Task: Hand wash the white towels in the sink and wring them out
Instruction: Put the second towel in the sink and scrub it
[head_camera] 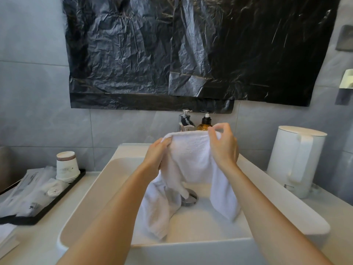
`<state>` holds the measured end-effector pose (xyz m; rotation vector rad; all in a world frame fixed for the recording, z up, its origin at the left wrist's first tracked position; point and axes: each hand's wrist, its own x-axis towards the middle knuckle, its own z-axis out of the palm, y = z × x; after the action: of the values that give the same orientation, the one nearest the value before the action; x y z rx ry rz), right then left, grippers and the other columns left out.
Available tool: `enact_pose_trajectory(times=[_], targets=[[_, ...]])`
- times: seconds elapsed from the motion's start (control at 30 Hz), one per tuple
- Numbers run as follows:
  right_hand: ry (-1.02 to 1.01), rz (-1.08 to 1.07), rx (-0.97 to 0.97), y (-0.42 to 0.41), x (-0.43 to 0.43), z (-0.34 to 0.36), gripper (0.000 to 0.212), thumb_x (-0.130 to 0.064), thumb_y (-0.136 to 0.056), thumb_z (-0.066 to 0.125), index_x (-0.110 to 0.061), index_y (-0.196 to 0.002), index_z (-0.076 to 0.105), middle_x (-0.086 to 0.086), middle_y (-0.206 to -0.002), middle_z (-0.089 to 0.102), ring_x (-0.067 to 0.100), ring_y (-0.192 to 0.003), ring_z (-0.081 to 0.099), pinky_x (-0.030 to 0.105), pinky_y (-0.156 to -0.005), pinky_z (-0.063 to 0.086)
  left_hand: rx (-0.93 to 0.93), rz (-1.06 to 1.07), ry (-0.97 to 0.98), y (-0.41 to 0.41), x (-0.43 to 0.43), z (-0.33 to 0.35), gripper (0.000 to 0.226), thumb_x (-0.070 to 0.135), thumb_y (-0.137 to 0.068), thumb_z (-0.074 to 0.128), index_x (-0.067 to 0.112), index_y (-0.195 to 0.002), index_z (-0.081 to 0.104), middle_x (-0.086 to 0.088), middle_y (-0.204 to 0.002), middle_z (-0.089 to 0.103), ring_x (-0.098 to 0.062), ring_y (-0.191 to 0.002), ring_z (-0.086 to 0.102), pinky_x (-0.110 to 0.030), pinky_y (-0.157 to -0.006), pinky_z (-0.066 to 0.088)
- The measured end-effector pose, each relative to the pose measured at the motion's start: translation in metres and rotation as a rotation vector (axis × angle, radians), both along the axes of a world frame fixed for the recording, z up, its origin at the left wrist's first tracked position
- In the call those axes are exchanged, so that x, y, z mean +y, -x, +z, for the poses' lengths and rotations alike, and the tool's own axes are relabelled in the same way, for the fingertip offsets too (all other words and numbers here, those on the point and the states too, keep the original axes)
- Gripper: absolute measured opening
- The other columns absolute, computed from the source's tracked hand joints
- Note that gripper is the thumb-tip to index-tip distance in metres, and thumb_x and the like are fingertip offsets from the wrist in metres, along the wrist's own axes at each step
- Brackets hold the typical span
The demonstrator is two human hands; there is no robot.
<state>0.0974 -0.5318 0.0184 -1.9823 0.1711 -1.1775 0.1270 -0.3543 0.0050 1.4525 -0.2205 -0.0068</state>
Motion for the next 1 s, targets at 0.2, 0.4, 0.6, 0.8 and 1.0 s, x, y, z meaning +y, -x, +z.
enact_pose_trajectory(times=[0.2, 0.4, 0.6, 0.8, 1.0], targets=[[-0.068, 0.399, -0.036, -0.003, 0.032, -0.006, 0.002, -0.02, -0.097, 0.053, -0.019, -0.098, 0.052, -0.009, -0.099, 0.058, 0.013, -0.095, 0.056, 0.027, -0.081, 0.041, 0.088, 0.037, 0.14, 0.007, -0.008, 0.006, 0.025, 0.041, -0.065, 0.054, 0.016, -0.065, 0.05, -0.004, -0.066, 0.046, -0.021, -0.062, 0.045, -0.036, -0.067, 0.038], [-0.025, 0.324, -0.005, 0.001, 0.067, -0.014, 0.006, -0.026, -0.101, 0.044, -0.021, -0.101, 0.046, -0.015, -0.08, 0.054, 0.007, -0.075, 0.057, 0.028, -0.066, 0.042, -0.148, 0.032, -0.237, 0.019, -0.031, -0.007, 0.033, 0.026, -0.098, 0.036, 0.014, -0.08, 0.061, -0.01, -0.087, 0.064, -0.022, -0.08, 0.056, -0.037, -0.075, 0.046], [0.024, 0.245, 0.035, 0.01, 0.066, -0.016, 0.012, -0.029, -0.102, 0.039, -0.023, -0.102, 0.048, -0.008, -0.087, 0.058, 0.015, -0.084, 0.059, 0.032, -0.073, 0.046, -0.16, 0.061, -0.264, 0.017, -0.04, -0.011, 0.041, 0.036, -0.103, 0.032, 0.012, -0.087, 0.062, -0.01, -0.096, 0.068, -0.018, -0.081, 0.06, -0.032, -0.065, 0.049], [-0.138, 0.158, 0.164, -0.01, 0.058, -0.006, 0.015, -0.022, -0.101, 0.036, -0.02, -0.107, 0.05, -0.002, -0.098, 0.056, 0.024, -0.099, 0.058, 0.033, -0.079, 0.042, -0.086, 0.016, -0.189, 0.019, -0.039, -0.014, 0.041, 0.038, -0.104, 0.034, 0.013, -0.095, 0.065, -0.004, -0.088, 0.068, -0.012, -0.076, 0.06, -0.022, -0.057, 0.042], [-0.067, 0.235, 0.166, -0.001, 0.069, -0.013, 0.023, -0.019, -0.101, 0.034, -0.024, -0.105, 0.056, -0.008, -0.097, 0.059, 0.015, -0.094, 0.057, 0.031, -0.081, 0.044, -0.075, 0.064, -0.211, 0.015, -0.04, -0.008, 0.034, 0.028, -0.102, 0.037, 0.008, -0.095, 0.063, -0.014, -0.094, 0.067, -0.022, -0.086, 0.062, -0.036, -0.075, 0.05]])
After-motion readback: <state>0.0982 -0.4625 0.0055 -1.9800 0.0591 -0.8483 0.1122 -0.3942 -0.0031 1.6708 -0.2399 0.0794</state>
